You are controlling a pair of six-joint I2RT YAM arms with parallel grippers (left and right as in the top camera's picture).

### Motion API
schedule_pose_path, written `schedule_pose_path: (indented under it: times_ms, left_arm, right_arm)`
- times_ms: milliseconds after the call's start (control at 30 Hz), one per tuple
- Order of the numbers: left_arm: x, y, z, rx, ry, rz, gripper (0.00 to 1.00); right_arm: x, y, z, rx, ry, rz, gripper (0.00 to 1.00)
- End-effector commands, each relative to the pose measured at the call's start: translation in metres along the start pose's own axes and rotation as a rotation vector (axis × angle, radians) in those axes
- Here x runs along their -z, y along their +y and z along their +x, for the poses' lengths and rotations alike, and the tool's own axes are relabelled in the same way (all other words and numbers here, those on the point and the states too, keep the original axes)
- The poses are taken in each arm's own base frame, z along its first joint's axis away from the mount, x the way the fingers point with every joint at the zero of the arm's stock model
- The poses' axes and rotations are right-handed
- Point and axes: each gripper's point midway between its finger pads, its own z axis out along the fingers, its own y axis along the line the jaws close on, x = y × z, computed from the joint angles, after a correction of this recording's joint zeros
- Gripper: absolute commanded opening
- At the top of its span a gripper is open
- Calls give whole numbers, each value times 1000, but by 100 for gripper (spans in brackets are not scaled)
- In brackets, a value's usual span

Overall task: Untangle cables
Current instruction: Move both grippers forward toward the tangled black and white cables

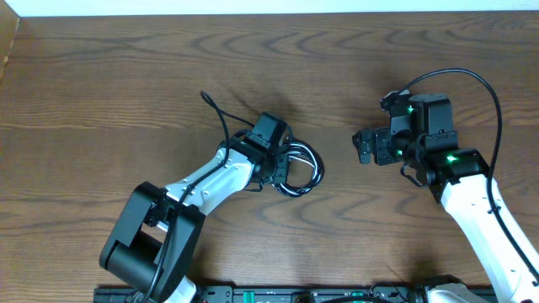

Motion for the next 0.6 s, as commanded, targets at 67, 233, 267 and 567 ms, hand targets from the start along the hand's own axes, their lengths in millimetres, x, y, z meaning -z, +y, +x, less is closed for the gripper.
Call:
schedule_pose_path:
  times_ms: [67,233,267,567]
  left_arm:
    - [39,-38,-14,-30,-72,182,7]
    - [95,-85,-18,-99,-143,433,7]
    - [100,-87,-18,-104,-150,445,7]
    - [101,-51,-25,-64,-212,254,41]
  right_arm:
    - [-3,7,-2,-36,9,-37,99]
    - [-28,31,18,-23,111,-144,80]
    - [-33,33,22,-20,131,-146,80]
    - [-80,52,57,-57,272,-165,81]
